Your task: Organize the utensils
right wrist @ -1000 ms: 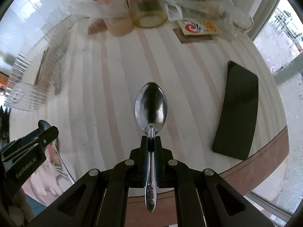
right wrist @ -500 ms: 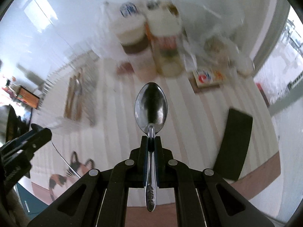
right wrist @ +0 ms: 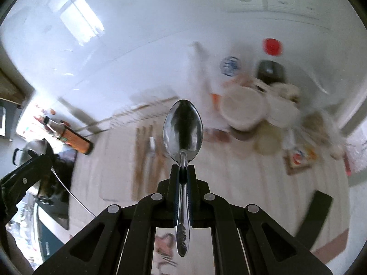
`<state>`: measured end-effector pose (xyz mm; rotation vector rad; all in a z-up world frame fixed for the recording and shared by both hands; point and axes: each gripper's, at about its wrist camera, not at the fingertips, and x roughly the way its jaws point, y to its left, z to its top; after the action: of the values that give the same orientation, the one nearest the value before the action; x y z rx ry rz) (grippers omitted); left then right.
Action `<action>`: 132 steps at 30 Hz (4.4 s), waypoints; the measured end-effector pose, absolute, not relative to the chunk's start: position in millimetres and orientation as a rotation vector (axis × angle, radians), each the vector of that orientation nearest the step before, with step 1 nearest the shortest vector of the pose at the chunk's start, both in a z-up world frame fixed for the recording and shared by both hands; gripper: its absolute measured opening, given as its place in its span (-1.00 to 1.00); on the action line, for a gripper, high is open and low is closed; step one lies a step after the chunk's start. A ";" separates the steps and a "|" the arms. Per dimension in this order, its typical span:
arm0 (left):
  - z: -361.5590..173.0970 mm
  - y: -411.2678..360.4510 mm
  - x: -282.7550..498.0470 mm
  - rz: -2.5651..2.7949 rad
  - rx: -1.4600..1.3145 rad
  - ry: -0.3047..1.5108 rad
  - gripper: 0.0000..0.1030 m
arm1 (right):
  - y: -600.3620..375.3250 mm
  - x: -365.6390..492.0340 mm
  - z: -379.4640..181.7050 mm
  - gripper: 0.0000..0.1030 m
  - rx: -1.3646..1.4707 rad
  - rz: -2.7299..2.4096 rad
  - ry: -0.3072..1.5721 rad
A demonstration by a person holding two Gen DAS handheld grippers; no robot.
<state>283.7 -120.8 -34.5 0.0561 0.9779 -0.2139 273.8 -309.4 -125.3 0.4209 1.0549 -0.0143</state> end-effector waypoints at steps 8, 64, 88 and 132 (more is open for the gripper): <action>-64.4 -93.0 341.6 -0.180 0.040 1.087 -0.27 | -272.3 343.9 -146.4 -0.88 0.433 0.044 1.132; -107.2 -54.6 255.2 0.007 0.086 1.089 1.00 | -251.1 240.0 -146.3 0.96 0.142 -0.174 1.065; 51.5 7.3 100.3 -0.269 -0.008 0.885 1.00 | -199.5 53.2 23.3 0.96 0.325 -0.176 0.837; 49.6 14.1 84.6 -0.205 -0.009 0.901 1.00 | -193.2 48.9 38.9 0.96 0.202 -0.153 0.864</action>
<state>84.6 14.1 49.6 -0.0090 0.9012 -0.2053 48.9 -193.2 38.9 0.2024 0.8643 -0.1526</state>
